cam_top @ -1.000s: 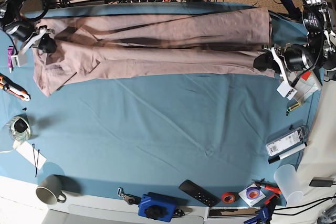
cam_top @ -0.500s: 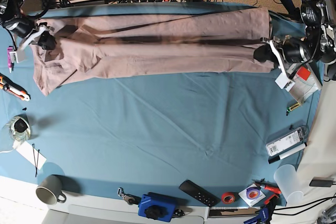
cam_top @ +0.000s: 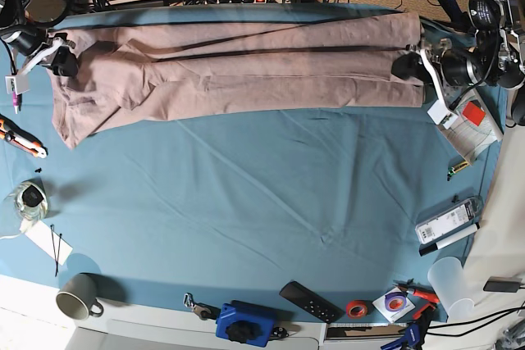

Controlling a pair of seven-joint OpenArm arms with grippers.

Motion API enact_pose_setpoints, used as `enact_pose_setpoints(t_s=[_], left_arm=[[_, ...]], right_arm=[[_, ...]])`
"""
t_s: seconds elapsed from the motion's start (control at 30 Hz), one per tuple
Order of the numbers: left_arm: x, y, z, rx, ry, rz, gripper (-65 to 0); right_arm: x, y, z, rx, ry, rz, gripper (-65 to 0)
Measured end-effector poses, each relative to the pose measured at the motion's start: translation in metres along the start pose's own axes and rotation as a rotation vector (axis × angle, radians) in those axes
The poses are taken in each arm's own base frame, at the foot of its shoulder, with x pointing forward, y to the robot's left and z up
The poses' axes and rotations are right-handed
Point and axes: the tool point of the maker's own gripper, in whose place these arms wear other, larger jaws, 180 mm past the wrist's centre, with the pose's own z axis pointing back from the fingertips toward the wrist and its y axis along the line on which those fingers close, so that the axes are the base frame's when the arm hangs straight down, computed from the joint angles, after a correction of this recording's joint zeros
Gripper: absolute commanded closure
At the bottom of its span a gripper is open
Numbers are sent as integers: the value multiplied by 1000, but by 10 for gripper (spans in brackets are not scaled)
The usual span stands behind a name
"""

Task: Fold the T-shirt properly
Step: 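Lay the folded strip flat and open both grippers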

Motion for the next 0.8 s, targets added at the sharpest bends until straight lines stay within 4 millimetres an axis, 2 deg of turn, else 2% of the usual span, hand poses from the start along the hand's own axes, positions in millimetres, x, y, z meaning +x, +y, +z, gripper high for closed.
enact_pose_setpoints(t_s=[0.13,0.3,0.37,0.43,0.63,0.8], left_arm=[[3,-2,2,3,-6,-13,-356],[20,-11,11,32,-47,-93,-356],[25,1,16,140,-62,-84,-356],[22,14,23,245,-54,-65,-356],[-1,21,23,312,-10,10,-356],[-1,10,10,278,-38,65,-356]], right_arm=[[2,2,0,12,-10,-2,-183],[4,5,0,25,-21,-4,-183],[4,4,0,25,-21,-4,-183],[4,5,0,26,-22,-4,-183],[4,5,0,25,-22,-4,-183],[4,5,0,25,-22,-4,-183]])
